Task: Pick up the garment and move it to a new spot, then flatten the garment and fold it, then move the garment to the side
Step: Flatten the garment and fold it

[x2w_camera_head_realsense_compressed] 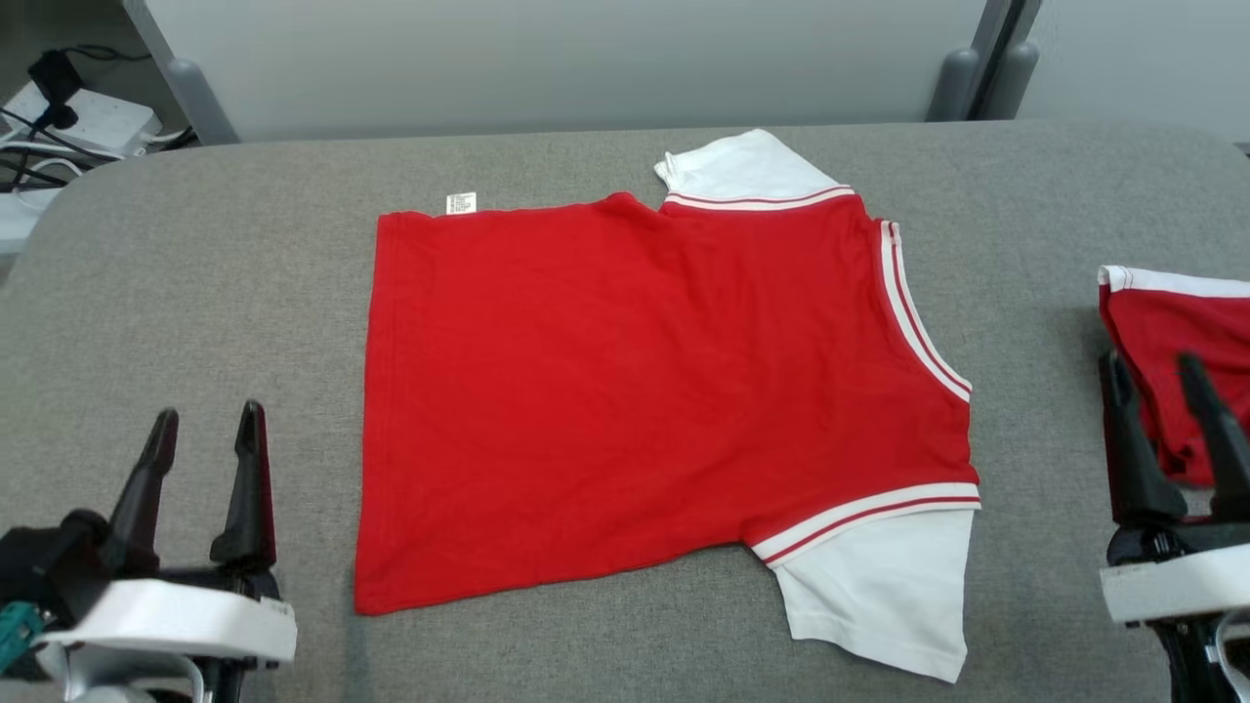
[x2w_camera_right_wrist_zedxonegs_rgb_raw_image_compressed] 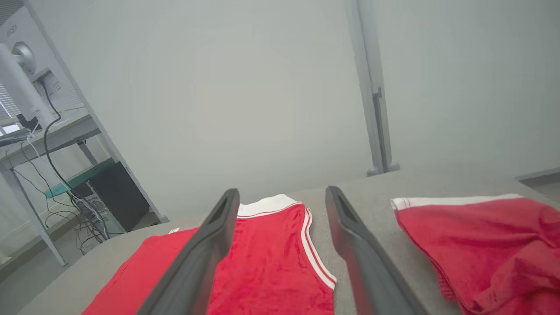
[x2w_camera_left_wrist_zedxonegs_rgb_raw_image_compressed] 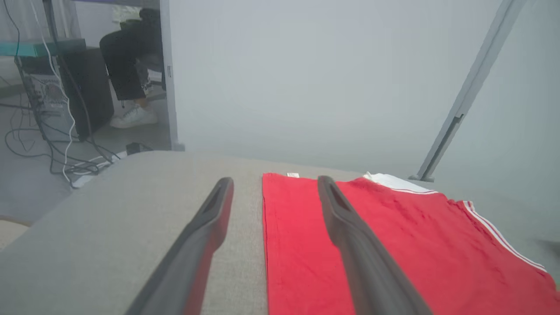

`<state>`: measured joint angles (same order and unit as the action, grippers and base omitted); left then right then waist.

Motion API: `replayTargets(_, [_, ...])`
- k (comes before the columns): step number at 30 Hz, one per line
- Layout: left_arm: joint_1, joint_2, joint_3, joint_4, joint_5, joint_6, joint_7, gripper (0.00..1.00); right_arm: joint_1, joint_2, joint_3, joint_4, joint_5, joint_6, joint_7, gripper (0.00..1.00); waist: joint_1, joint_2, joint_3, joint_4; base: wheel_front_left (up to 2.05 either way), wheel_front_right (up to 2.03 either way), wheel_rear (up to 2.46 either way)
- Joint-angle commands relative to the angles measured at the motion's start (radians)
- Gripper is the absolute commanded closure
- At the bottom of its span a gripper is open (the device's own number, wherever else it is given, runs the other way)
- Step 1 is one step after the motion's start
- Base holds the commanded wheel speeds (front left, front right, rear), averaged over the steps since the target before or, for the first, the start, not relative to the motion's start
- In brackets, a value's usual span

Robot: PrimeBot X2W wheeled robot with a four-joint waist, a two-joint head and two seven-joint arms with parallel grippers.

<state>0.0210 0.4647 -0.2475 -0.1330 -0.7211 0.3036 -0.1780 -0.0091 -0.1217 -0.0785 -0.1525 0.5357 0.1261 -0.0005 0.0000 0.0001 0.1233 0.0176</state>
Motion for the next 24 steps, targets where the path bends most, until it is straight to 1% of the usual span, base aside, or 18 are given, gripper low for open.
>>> replayTargets(1, [-0.088, 0.046, 0.033, -0.051, 0.039, 0.009, -0.012, 0.00, -0.062, -0.041, 0.034, -0.034, -0.079, 0.005, -0.043, 0.00, 0.0000, -0.0001, -0.025, 0.011, 0.00, 0.00, 0.00])
replayTargets(5, [-0.154, 0.082, 0.027, -0.086, 0.116, 0.019, -0.027, 0.00, -0.133, -0.078, 0.089, 0.002, -0.212, 0.005, -0.111, 0.00, 0.0000, -0.0001, -0.051, 0.004, 0.00, 0.00, 0.00])
replayTargets(9, [-0.150, 0.100, 0.018, -0.063, 0.154, 0.030, -0.031, 0.00, -0.169, -0.104, 0.144, 0.088, -0.309, 0.005, -0.148, 0.00, 0.0000, -0.0001, -0.076, -0.005, 0.00, 0.00, 0.00])
replayTargets(10, [-0.150, 0.100, 0.018, -0.063, 0.154, 0.030, -0.031, 0.00, -0.169, -0.104, 0.144, 0.088, -0.309, 0.005, -0.148, 0.00, 0.0000, -0.0001, -0.076, -0.005, 0.00, 0.00, 0.00])
replayTargets(15, [-0.083, 0.082, 0.022, -0.004, 0.159, 0.031, -0.060, 0.00, -0.136, -0.099, 0.144, 0.201, -0.348, 0.005, -0.190, 0.00, 0.0000, -0.0001, -0.099, -0.002, 0.00, 0.00, 0.00])
replayTargets(19, [-0.027, 0.059, 0.033, 0.045, 0.163, 0.008, -0.077, 0.00, -0.082, -0.081, 0.121, 0.256, -0.362, 0.005, -0.212, 0.00, 0.0000, -0.0001, -0.111, 0.016, 0.00, 0.00, 0.00])
replayTargets(24, [0.015, 0.039, 0.042, 0.093, 0.193, -0.025, -0.083, 0.00, -0.019, -0.058, 0.111, 0.281, -0.378, 0.005, -0.226, 0.00, 0.0000, -0.0001, -0.128, 0.041, 0.00, 0.00, 0.00])
